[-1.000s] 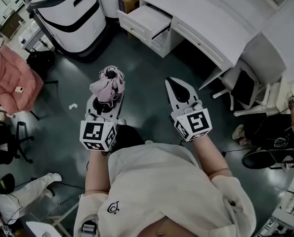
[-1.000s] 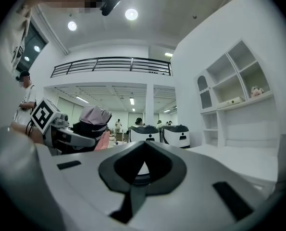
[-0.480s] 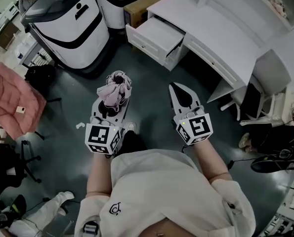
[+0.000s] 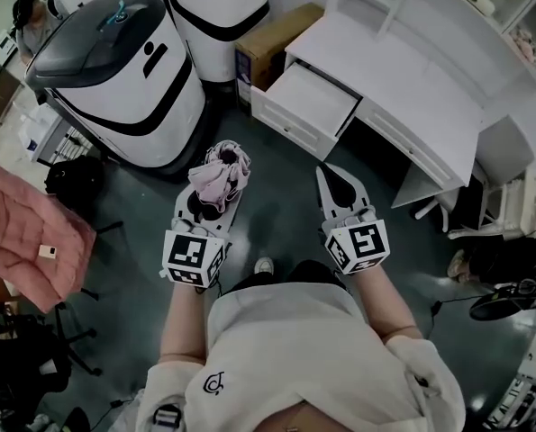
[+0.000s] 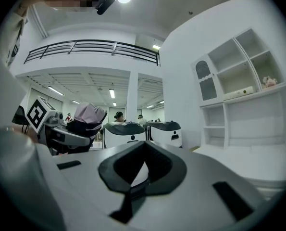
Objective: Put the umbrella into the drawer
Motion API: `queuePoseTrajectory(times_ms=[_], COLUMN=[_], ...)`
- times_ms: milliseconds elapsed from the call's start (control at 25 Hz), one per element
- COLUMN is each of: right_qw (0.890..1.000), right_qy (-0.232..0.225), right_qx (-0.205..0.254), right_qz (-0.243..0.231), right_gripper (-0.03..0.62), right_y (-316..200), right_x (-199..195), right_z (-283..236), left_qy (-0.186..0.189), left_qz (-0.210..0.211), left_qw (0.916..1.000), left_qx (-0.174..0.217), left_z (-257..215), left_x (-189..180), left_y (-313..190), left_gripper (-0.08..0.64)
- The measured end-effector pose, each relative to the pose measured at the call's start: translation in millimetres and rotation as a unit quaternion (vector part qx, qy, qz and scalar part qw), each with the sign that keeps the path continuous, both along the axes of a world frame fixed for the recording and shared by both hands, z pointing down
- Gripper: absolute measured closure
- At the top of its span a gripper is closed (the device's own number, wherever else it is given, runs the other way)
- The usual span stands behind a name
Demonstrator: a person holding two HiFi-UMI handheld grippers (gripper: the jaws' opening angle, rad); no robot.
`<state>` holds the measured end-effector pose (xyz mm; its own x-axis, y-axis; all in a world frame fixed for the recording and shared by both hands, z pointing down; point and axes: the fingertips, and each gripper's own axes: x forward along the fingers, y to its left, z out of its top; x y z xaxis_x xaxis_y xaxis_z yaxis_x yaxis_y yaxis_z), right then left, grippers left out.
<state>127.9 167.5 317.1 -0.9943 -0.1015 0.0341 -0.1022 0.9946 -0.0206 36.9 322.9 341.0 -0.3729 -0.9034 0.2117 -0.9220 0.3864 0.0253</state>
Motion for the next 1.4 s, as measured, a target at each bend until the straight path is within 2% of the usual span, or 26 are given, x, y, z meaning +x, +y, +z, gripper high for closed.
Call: queuePoseTrajectory(times_ms=[200, 400, 760, 960, 1240, 1320, 1400], right_qw=[1.0, 1.0, 0.997, 0.993, 0.985, 0.981, 0.974], right_qy=[0.017, 0.016, 0.022, 0.029, 0.034, 0.039, 0.046], right_qx=[0.002, -0.003, -0.039, -0.053, -0.069, -0.075, -0.082], right_qz=[0.002, 0.012, 0.066, 0.097, 0.154, 0.177, 0.206], right_gripper=[0.588, 0.587, 0.586, 0.587, 0.586, 0.586, 0.586], right_y=[-16, -53, -177, -238, -295, -308, -318], right_x=[-45, -89, -173, -201, -206, -202, -194], right_z=[12, 29, 48, 57, 76, 85, 93], left_qy=[0.014, 0.024, 0.023, 0.015, 0.036, 0.041, 0.046], left_qz=[0.006, 0.018, 0.082, 0.133, 0.19, 0.214, 0.246], left_qw=[0.9999, 0.9995, 0.9952, 0.9881, 0.9765, 0.9704, 0.9609], left_qx=[-0.003, -0.011, -0.049, -0.076, -0.096, -0.105, -0.118], left_z=[13, 34, 48, 62, 89, 98, 109], left_x=[-46, -94, -187, -219, -239, -241, -237], left_y=[-17, -57, -187, -263, -341, -362, -382], left_gripper=[0.333, 0.333, 0.333, 0.333, 0.333, 0.333, 0.333])
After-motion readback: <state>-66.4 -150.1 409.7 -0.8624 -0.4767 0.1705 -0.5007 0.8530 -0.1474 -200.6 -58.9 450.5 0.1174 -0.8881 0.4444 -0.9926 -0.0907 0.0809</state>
